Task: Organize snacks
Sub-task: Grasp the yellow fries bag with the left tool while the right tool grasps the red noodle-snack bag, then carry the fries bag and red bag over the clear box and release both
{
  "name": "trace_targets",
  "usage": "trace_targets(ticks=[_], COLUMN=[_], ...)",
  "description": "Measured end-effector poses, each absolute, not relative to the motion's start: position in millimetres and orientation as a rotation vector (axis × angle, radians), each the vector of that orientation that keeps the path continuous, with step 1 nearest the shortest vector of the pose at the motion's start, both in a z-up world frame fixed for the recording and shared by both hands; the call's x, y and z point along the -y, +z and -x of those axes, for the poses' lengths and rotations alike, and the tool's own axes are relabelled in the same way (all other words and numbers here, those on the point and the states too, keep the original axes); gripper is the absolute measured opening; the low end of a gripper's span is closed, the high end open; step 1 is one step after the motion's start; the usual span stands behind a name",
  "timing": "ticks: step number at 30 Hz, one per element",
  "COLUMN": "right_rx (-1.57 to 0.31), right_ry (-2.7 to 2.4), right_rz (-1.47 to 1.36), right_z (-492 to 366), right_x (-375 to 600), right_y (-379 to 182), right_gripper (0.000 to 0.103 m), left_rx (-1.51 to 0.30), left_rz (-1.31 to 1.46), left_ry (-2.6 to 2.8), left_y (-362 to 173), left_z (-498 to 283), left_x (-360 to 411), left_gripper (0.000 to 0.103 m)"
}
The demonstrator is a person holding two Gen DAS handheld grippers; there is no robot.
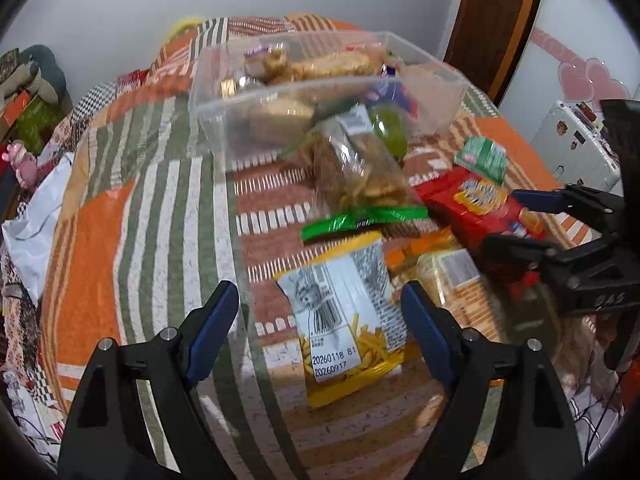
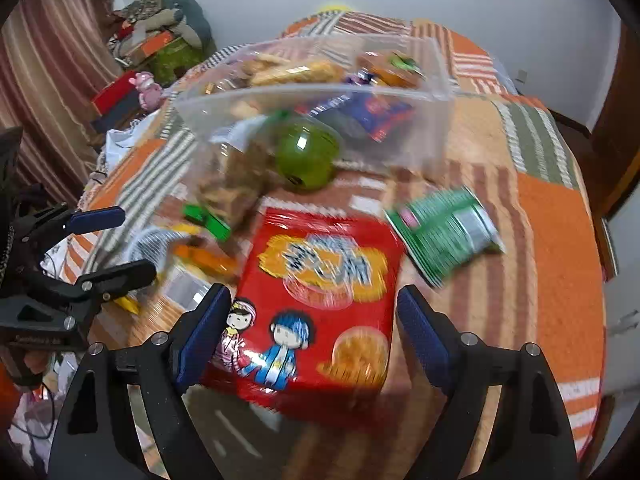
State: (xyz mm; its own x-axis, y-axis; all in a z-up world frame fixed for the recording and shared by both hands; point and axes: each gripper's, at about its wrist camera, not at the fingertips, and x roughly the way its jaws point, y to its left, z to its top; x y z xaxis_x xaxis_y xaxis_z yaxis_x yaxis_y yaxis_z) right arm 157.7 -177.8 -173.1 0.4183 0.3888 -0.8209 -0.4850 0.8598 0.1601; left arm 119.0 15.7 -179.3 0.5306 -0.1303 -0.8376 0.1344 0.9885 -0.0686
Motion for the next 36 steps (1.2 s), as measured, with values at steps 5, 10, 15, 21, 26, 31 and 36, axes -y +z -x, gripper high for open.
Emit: trace_targets(ticks=[5,10,15,21,26,31,36], right_rx=[-1.029,-1.025,-0.995,-0.967,-0.926,-0.871,-0.800], right_ry=[0.532,0.554,0.544,0.577,0.582,0.578,0.564], right_rz=[0.046,0.062,0.112,0.087,0.066,0.044,0.034], right_z=[-160.1,-163.8,-161.1,-154.6,-153.0,-155.1,-163.6], right_x=[195.5,187.0,175.2,183.6,188.7,193.0,194.1], right_y=[-176.5,-176.6,-179.6,-169.3,-154.7,-135.9,-115.0], right_gripper=[0.083,0.083,0.075,0.067,0.067,0.067,0.067], left_rx=[-1.013,-1.009,-0.990,-0.972,-0.927,-0.877,-0.822], left_rz=[0.041,0.089,0.082,0.116,0.119,0.121,0.136], left_ry=[-0.148,-0.178,-0.187,-0.180,-0.167,-0.158,-0.141], left_y=[-191.4,-192.6,-191.5,-180.9,-163.5,-142.8,-121.0], left_z=[-119.2,-119.7,-118.4,-118.2,-117.7,-122.1,-132.9], left_x=[-21.4,-25.5,-22.7,-33.5,-40.0,-43.9,-47.6], left_gripper=[0.083,0.059,0.051,0.049,0.049,0.049,0.049])
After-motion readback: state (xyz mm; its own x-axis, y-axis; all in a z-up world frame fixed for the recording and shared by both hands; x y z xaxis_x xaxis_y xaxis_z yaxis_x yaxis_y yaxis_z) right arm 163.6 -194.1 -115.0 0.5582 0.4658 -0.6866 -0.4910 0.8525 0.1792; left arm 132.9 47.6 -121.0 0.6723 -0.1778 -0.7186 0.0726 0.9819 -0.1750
